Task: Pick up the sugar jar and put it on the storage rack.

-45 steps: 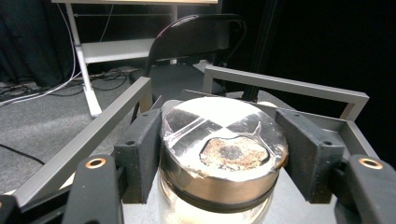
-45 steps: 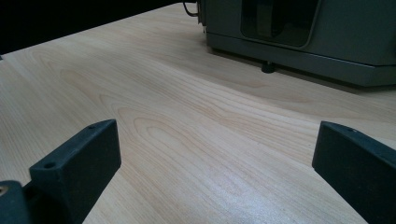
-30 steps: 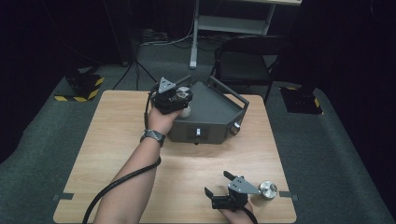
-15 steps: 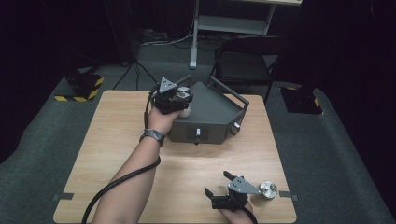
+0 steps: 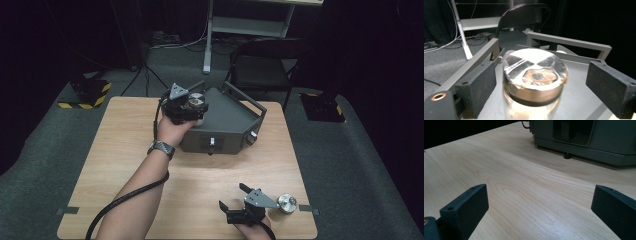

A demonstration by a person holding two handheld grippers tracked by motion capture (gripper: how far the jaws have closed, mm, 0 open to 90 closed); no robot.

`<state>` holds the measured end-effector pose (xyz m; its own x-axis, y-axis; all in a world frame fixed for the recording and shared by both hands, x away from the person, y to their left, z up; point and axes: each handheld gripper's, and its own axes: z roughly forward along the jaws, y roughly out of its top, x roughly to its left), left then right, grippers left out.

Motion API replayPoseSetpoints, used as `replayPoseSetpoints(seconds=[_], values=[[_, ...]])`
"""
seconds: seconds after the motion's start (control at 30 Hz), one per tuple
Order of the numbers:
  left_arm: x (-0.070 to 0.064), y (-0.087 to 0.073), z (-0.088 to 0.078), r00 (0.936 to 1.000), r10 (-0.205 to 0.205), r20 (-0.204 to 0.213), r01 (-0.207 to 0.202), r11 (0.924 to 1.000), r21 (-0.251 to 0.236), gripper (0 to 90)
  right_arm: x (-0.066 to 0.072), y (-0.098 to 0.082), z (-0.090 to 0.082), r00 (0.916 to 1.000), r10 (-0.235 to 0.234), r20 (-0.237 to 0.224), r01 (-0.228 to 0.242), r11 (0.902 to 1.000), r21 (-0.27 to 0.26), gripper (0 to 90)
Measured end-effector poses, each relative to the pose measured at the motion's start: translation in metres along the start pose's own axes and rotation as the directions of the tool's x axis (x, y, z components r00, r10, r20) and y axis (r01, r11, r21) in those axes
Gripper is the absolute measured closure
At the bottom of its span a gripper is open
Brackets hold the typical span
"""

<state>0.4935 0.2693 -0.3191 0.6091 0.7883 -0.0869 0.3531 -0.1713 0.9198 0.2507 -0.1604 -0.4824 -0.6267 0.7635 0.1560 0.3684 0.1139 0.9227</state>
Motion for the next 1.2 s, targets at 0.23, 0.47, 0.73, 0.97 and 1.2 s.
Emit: replayPoseSetpoints(seconds=[0.23, 0.47, 0.73, 0.97, 1.2], values=[[0.002, -0.004, -0.009, 0.9998, -0.011, 0.017, 0.012, 0.9997, -0.022, 0.7, 0.001, 0.0, 0.0, 1.0, -0.003, 0.002, 0.003, 1.0, 0.002, 0.6], [0.006, -0.008, -0.017, 0.9989, 0.005, 0.047, -0.003, 0.9996, -0.029, 0.2, 0.0, 0.0, 0.0, 1.0, -0.003, 0.001, 0.003, 1.0, 0.002, 0.7], [0.009, -0.016, -0.032, 0.9974, 0.031, 0.064, -0.027, 0.9979, -0.06, 0.3, 0.0, 0.0, 0.0, 1.0, -0.003, 0.0, 0.003, 1.0, 0.002, 0.7], [0.011, -0.029, -0.048, 0.9964, 0.042, 0.074, -0.036, 0.9962, -0.079, 0.2, 0.0, 0.001, 0.0, 1.0, -0.003, -0.001, 0.003, 1.0, 0.004, 0.7], [0.014, -0.035, -0.062, 0.9956, 0.054, 0.076, -0.048, 0.9957, -0.08, 0.2, 0.001, 0.001, 0.001, 1.0, -0.005, 0.001, 0.005, 1.0, 0.004, 0.6]])
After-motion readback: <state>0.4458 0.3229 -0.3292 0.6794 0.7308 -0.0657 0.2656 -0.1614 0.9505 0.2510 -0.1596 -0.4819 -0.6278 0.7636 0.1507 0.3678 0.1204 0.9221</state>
